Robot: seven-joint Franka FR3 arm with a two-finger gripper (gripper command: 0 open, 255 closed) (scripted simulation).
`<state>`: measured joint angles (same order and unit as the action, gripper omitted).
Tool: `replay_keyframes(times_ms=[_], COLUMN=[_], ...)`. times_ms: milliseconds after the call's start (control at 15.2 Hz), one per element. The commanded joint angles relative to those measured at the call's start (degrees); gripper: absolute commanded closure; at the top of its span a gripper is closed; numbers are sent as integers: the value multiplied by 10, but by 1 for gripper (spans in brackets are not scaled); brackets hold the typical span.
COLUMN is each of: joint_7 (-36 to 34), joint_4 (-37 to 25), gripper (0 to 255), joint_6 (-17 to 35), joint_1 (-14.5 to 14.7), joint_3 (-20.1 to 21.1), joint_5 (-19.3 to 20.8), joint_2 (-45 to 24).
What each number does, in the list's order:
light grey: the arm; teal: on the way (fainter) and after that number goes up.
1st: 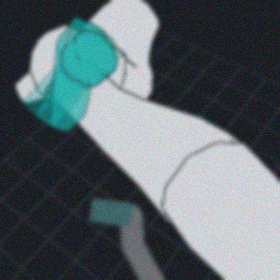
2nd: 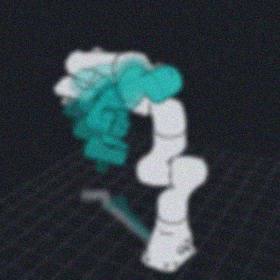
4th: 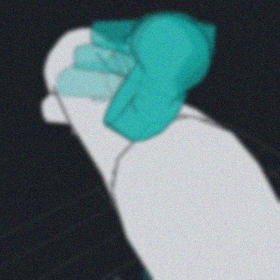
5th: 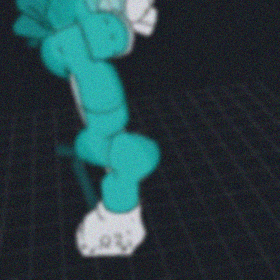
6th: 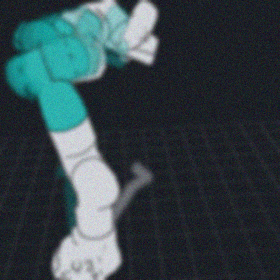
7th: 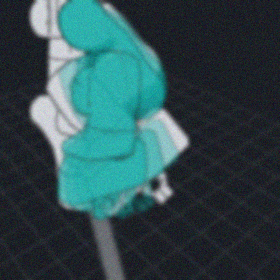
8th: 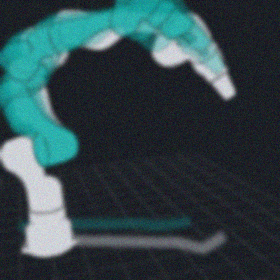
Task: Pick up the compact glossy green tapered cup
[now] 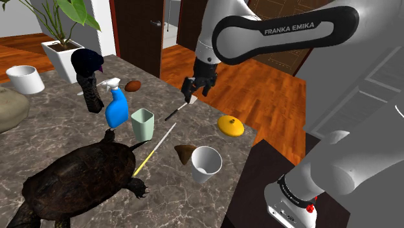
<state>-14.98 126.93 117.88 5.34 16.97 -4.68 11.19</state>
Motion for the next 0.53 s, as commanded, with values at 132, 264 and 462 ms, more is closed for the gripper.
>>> replay_keyframes(times_ms=[132,264,462], joint_7=[-47,-73,-111], joint_4=[-55,-85,-137], gripper=[0,0,0], joint_6=[26,37,48], joint_1=[8,15,30], joint_3=[25,34,42], joint_5=[32,53,87], joint_2=[-83,-126,-193])
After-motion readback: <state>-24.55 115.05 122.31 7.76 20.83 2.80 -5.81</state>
